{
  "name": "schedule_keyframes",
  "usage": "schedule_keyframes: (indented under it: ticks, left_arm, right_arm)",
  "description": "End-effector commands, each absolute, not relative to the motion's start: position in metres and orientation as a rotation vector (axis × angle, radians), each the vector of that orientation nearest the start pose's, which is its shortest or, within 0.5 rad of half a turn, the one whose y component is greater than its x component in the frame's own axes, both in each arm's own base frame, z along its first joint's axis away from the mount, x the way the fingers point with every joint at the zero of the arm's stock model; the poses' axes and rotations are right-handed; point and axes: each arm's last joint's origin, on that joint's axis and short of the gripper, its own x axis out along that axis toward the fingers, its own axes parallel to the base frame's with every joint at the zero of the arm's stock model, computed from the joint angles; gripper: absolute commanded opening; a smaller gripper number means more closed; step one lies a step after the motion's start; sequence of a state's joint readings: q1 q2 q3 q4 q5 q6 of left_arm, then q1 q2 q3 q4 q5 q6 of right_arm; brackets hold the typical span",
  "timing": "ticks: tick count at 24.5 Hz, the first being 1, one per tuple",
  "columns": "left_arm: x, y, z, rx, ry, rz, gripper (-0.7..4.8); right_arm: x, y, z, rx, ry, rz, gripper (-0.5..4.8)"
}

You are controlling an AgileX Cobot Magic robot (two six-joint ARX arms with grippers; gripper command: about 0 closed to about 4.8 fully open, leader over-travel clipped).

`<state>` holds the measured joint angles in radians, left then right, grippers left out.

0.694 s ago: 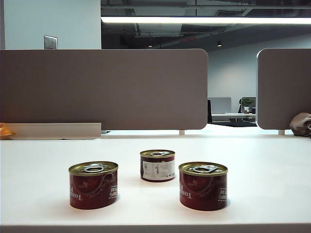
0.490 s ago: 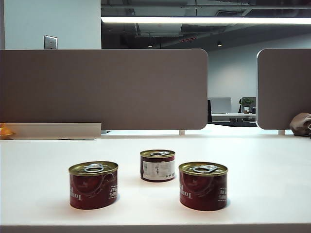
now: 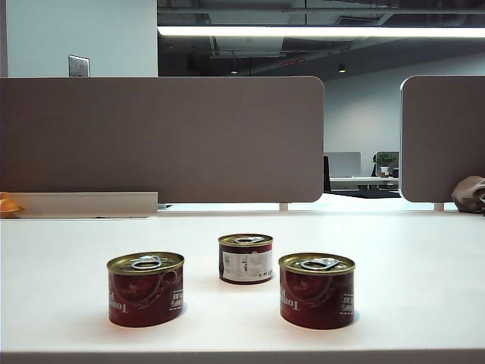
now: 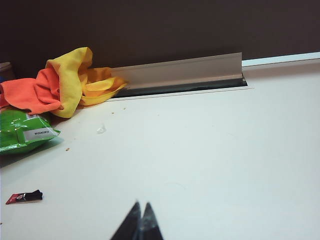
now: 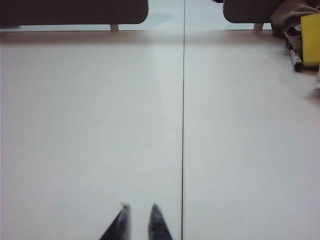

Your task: Pick up the cans one by one and stack them together.

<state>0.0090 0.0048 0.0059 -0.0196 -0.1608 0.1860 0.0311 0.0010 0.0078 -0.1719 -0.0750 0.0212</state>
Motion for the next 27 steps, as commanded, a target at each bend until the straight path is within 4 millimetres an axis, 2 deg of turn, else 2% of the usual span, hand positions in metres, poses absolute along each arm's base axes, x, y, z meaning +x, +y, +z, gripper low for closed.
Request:
schedule_keyframes:
  ticks: [1, 11, 13, 17, 19, 22, 25, 27]
  left_arm:
    - [0.097, 0.005, 0.164, 0.185, 0.026, 0.163, -0.04]
    - [0.097, 0.005, 0.165, 0.183, 0.024, 0.162, -0.04]
    - [0.097, 0.005, 0.165, 0.178, 0.016, 0.157, -0.04]
    - [0.097, 0.004, 0.173, 0.069, -0.051, 0.131, -0.04]
    - [0.095, 0.004, 0.185, -0.034, -0.146, 0.115, -0.04]
    - [0.091, 0.004, 0.201, -0.148, -0.252, 0.096, -0.04]
    - [0.086, 0.004, 0.217, -0.258, -0.366, 0.065, -0.04]
    - [0.084, 0.003, 0.224, -0.31, -0.429, 0.033, -0.04]
  right_arm:
    - [0.096, 0.005, 0.148, 0.023, 0.161, 0.103, 0.58]
    - [0.097, 0.006, 0.15, 0.037, 0.141, 0.139, 0.57]
    - [0.097, 0.007, 0.152, 0.096, 0.126, 0.176, 0.58]
    - [0.097, 0.009, 0.164, 0.254, 0.031, 0.237, 0.57]
    - [0.095, 0.01, 0.18, 0.425, -0.094, 0.29, 0.57]
    - [0.092, 0.01, 0.192, 0.603, -0.183, 0.367, 0.57]
    - [0.09, 0.011, 0.198, 0.687, -0.226, 0.414, 0.58]
    - [0.09, 0.011, 0.199, 0.852, -0.196, 0.442, 0.58]
